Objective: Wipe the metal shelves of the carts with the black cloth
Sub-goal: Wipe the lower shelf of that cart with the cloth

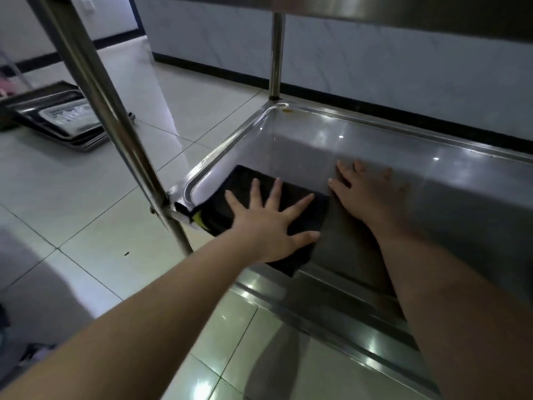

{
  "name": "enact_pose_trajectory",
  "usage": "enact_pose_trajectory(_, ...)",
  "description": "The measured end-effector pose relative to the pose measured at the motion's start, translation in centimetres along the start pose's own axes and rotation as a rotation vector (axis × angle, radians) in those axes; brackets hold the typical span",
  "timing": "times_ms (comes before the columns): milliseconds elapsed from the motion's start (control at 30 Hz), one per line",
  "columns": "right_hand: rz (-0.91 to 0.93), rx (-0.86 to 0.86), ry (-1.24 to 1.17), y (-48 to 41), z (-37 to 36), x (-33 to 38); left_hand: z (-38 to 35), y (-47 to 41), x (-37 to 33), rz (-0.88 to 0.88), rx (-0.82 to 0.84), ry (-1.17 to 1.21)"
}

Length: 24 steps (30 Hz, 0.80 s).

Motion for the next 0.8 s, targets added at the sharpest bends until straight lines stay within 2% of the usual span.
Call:
enact_pose_trajectory(33,0.005,-0.039,-0.189,0.1,0.7,-0.3,-0.3,-0.1,-2.3,-0.029,-0.01,-0.003)
enact_pose_trajectory(100,-0.034,-0.152,-0.753,1.1,2.5,-1.7,-0.7,-0.3,-7.0,-0.094,-0.05,0.005)
enact_pose_trajectory(133,-0.06,-0.186,-0.943,1.9,3.2,-2.6,-0.9,-0.3,-9.1,-0.121,-0.067,0.012)
enact_pose_trajectory(167,-0.069,-0.195,-1.035,2.5,3.8,-3.4,-1.0,-0.1,-10.8,-0.137,-0.079,0.026)
enact_pose_trajectory(233,-0.051,-0.203,-0.989,3.9,4.9,-5.1,-0.5,0.0,-12.2,-0.122,-0.116,0.143)
enact_pose_trajectory(333,0.021,-0.118,-0.688,5.5,4.7,-5.5,2.1,-0.2,-9.2,-0.037,-0.311,0.356)
enact_pose_trajectory(400,0.062,-0.037,-0.446,6.4,2.9,-4.5,4.1,-0.8,-6.9,-0.065,-0.474,0.258)
enact_pose_trajectory(467,0.038,-0.058,-0.306,7.0,2.0,-3.6,4.5,-2.4,-5.8,-0.145,-0.444,0.17)
enact_pose_trajectory(600,-0.086,-0.164,-0.28,8.0,3.3,-2.7,3.3,-4.8,-6.1,-0.267,-0.231,0.168)
enact_pose_trajectory(667,-0.068,-0.208,-0.234,8.6,4.7,-2.4,3.9,-4.6,-6.2,-0.311,-0.297,0.194)
enact_pose_trajectory(800,-0.009,-0.305,-0.273,10.6,7.8,-2.8,7.1,-2.3,-6.8,-0.444,-0.581,0.237)
Point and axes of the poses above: each hand's wrist, its own y-axis away from the middle knuckle, its own z-axis out of the back of the hand, x = y × z, the point moved 9 cm from there along -y, towards the middle knuckle, and after that the axes turned 4 degrees about y, right-handed, at the moved point
